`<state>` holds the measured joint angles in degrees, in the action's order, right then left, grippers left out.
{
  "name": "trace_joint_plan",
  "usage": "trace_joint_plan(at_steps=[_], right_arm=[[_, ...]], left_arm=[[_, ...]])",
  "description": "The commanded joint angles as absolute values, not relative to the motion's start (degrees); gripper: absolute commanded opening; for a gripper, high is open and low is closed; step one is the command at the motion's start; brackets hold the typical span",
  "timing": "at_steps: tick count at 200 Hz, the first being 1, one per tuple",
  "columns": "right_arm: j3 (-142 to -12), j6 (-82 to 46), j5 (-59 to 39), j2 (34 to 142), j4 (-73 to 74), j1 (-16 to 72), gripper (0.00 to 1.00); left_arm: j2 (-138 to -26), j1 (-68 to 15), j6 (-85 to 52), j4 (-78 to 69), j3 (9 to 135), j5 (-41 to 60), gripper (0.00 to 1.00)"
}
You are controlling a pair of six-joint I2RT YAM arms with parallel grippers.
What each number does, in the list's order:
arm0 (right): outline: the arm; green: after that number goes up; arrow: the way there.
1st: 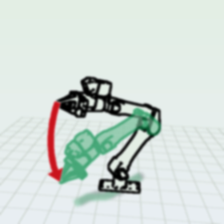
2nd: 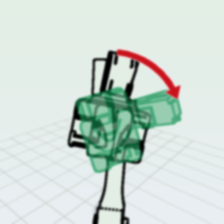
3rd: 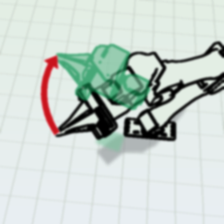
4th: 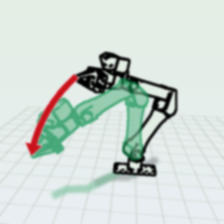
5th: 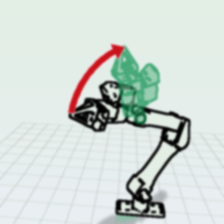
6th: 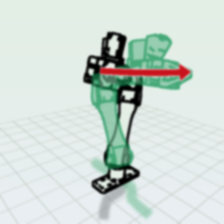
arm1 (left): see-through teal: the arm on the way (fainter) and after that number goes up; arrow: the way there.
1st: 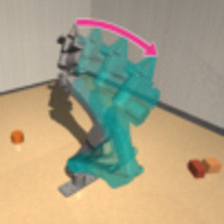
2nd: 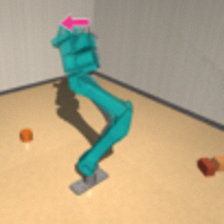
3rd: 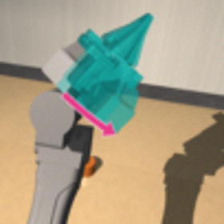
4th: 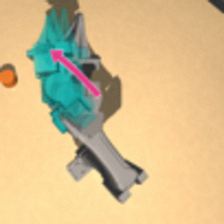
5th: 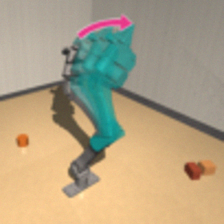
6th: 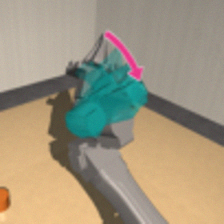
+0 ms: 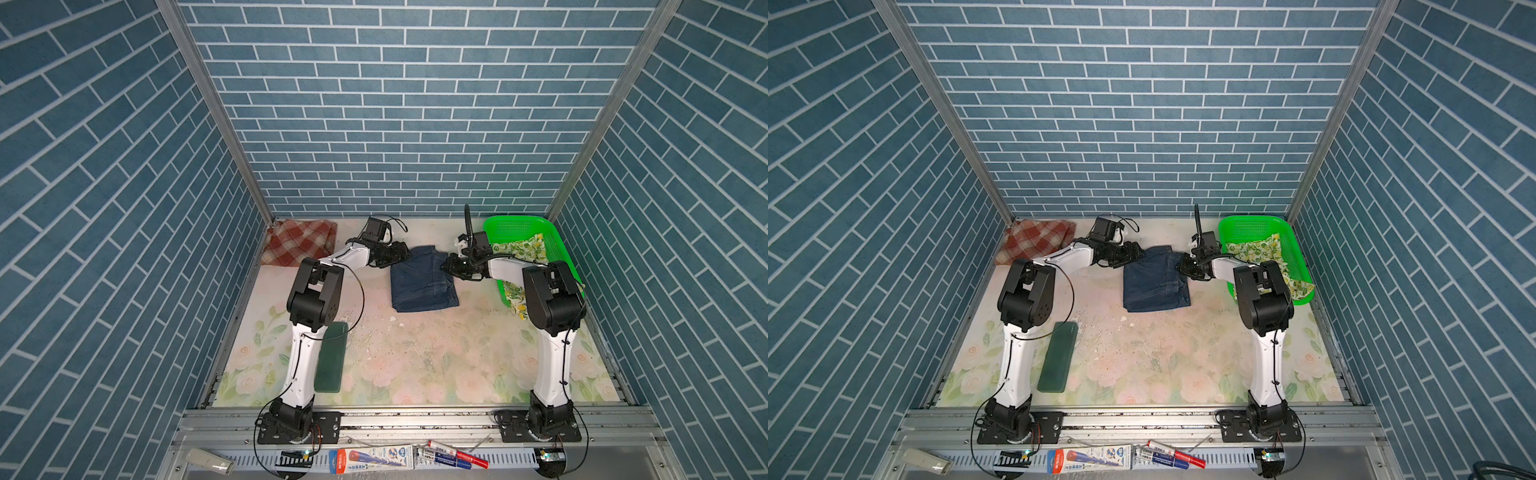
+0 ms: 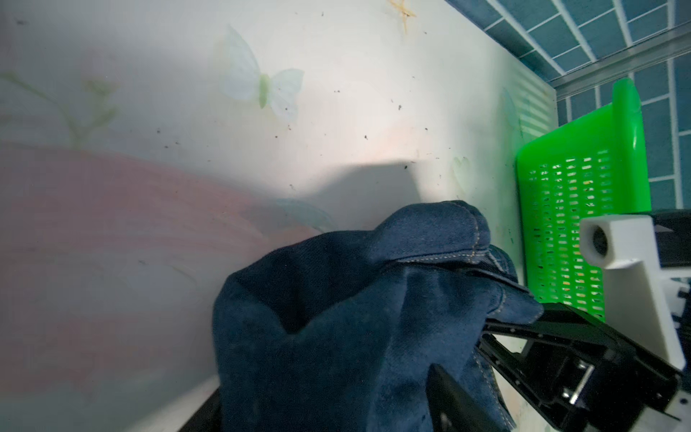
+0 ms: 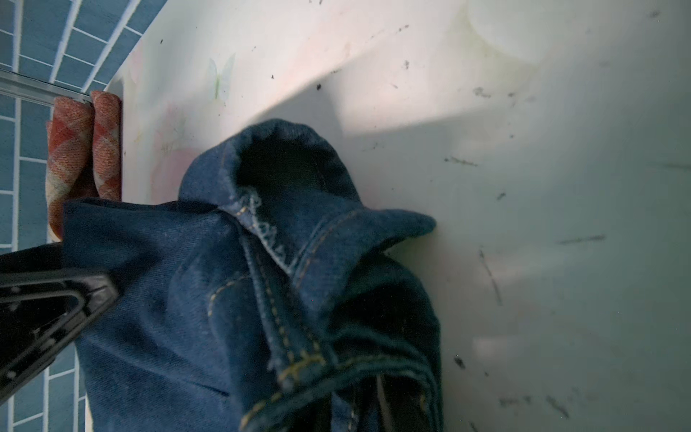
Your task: Fold and stack the skirts
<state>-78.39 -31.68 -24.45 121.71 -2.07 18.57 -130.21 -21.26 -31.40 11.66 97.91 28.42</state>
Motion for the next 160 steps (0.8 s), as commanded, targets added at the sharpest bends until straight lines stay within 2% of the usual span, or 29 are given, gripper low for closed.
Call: trace_joint_plan(at_steps=[1,20,63,72,108,139,160], right_arm=[[-79.4,-31.1,-22.3,124.9,-6.2,18.3,0.22],[-79.4,-30.8,-22.5,123.7,-6.5,18.3,0.22],[-78.8,-29.7,-22.2,119.9,-7.6,18.4,0.22],[-78.8,-29.5,-22.1,119.4,-8.0,18.4,0.22],[-78.7,-29.1,-21.7,118.6,-8.8,18.4,0.22],[-77.6,-28.8,-20.9,115.5,-8.5,18.4,0.24],[-75.5,-28.4,-20.5,110.9,-7.7,18.5,0.37]], left_arm=[[-132.4,-21.8,-30.5,9.6,99.2,31.8,0.66],[-133.9,-22.5,-30.3,9.6,100.5,33.3,0.57],[-137.4,-23.7,-30.0,10.7,103.8,34.5,0.54],[-137.6,-23.7,-30.0,10.4,103.7,34.5,0.50],[-136.5,-23.6,-30.1,9.9,104.2,33.9,0.00],[-133.3,-23.5,-30.4,9.9,105.4,31.9,0.00],[-129.9,-22.9,-31.4,9.1,105.2,29.2,0.00]])
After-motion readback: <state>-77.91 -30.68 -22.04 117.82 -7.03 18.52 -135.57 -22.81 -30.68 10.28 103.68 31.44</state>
